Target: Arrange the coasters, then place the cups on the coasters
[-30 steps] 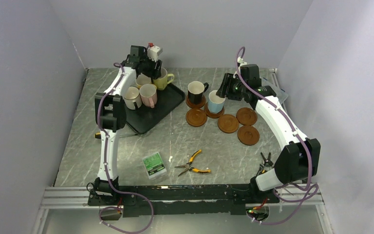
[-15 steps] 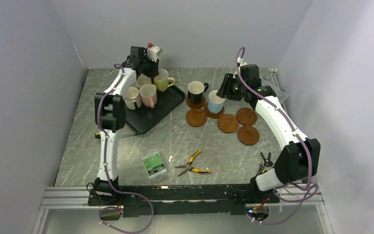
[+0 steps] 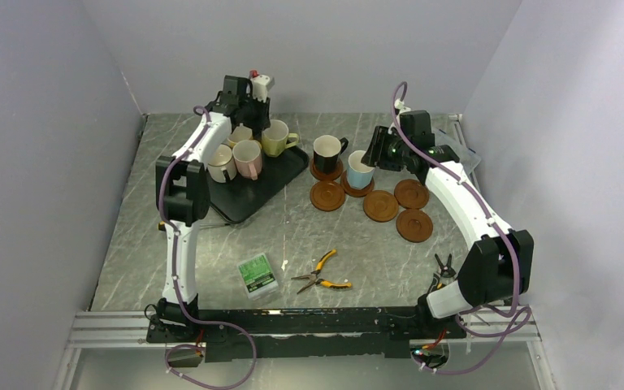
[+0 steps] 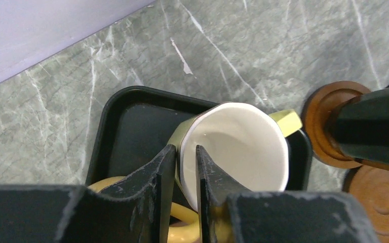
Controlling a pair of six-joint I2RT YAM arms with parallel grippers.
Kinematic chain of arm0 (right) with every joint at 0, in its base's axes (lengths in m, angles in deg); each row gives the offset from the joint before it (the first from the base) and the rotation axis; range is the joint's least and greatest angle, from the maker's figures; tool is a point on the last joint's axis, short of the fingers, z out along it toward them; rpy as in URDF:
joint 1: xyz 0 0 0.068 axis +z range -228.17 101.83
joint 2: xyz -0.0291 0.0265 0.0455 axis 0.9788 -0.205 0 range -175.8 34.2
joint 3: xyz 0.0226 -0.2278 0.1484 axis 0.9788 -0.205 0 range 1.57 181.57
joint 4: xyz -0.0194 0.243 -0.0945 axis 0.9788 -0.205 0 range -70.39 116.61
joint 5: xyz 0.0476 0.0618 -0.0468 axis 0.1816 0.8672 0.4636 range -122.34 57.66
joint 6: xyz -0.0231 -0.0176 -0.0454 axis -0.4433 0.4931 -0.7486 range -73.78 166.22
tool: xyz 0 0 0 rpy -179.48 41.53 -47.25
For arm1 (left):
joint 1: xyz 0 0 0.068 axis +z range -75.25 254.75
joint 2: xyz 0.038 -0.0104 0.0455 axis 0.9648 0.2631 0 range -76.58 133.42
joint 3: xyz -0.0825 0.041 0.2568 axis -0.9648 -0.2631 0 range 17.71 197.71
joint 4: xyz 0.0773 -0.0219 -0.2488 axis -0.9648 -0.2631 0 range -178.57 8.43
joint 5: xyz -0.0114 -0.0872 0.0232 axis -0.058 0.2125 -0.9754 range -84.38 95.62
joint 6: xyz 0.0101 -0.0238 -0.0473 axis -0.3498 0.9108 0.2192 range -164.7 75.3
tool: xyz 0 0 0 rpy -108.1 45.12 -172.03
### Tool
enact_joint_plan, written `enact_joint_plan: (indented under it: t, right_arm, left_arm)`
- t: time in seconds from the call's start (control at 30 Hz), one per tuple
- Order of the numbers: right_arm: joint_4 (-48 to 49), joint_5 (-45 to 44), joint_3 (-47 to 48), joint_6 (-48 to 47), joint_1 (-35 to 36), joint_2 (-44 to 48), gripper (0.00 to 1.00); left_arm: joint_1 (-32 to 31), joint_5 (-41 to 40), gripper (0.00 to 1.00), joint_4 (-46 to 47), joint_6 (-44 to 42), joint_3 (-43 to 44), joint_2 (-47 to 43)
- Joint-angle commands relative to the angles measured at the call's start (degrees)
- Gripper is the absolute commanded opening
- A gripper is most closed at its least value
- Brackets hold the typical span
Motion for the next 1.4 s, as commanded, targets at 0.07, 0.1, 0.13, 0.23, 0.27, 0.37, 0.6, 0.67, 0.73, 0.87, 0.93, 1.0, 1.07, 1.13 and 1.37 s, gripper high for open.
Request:
enact_joint_plan:
  t: [0.07, 0.1, 0.13, 0.23, 0.27, 0.37, 0.6, 0.67, 0.73, 0.87, 0.93, 1.0, 1.07, 1.13, 1.37]
  right_arm:
    - [2.08, 0.06, -0.08, 0.37, -0.15, 1.20, 0.49]
    - [2.13, 0.15, -0.06, 0.43, -0.20, 1.09, 0.49]
    - [2.21, 0.18, -0.06, 0.41, -0.20, 1.02, 0.49]
    - [2.22, 0.22, -0.15, 0.41, -0.16, 0.95, 0.49]
    - [2.18, 0.07, -0.10, 0.34, -0.20, 0.99, 0.49]
    - [1.93, -0.08, 0.03, 0.25, -0.18, 0.91, 0.49]
    - [1.58, -0.56, 0.24, 0.09, -0.20, 0.74, 0.49]
    - [1.34, -0.46, 0.38, 0.08, -0.18, 0.58, 0.49]
    - [1.45, -0.35, 0.38, 0.06, -0.19, 0.51, 0.49]
    - [1.25, -0.44, 0.36, 0.10, -0.16, 0.38, 0.49]
    - [1.32, -0.52, 0.25, 0.06, -0.18, 0.44, 0.49]
    - [1.47, -0.45, 0.22, 0.19, -0.20, 0.47, 0.49]
    - [1.59, 0.00, 0.32, 0.31, -0.20, 0.38, 0.49]
    - [1.69, 0.41, 0.23, 0.35, -0.20, 0.51, 0.48]
    - [0.74, -0.58, -0.05, -0.06, -0.16, 2.52, 0.47]
  left_arm:
    - [-0.29, -0.57, 0.30, -2.33, 2.35, 0.46, -5.10]
    - [-0.29, -0.65, 0.30, -2.65, 1.72, 0.72, -4.94]
    - [-0.29, -0.62, 0.31, -2.83, 0.68, 0.86, -4.76]
    - [-0.21, -0.13, 0.35, -2.46, -1.47, 1.07, -4.28]
    - [-0.21, 0.25, 0.36, -2.11, -2.28, 1.00, -4.13]
    - [0.17, 1.30, 0.40, -1.49, -4.07, 1.63, -2.77]
    - [1.44, 2.60, 0.43, -0.97, -5.70, 5.60, 1.25]
    - [1.55, 2.67, 0.43, -1.04, -5.97, 6.92, 2.41]
    - [1.56, 3.71, 0.44, -1.01, -6.14, 7.68, 3.32]
    - [1.56, 5.69, 0.45, -1.28, -6.39, 8.38, 4.63]
    - [1.53, 7.03, 0.43, -1.28, -6.77, 8.11, 4.53]
    - [1.55, 7.22, 0.39, -0.63, -6.92, 7.26, 4.05]
    - [1.55, 6.95, 0.30, -0.14, -6.81, 6.86, 3.59]
    - [1.55, 7.23, 0.19, 0.00, -6.57, 6.80, 2.97]
    - [1.53, 9.51, 0.03, 0.50, -4.32, 5.62, -2.32]
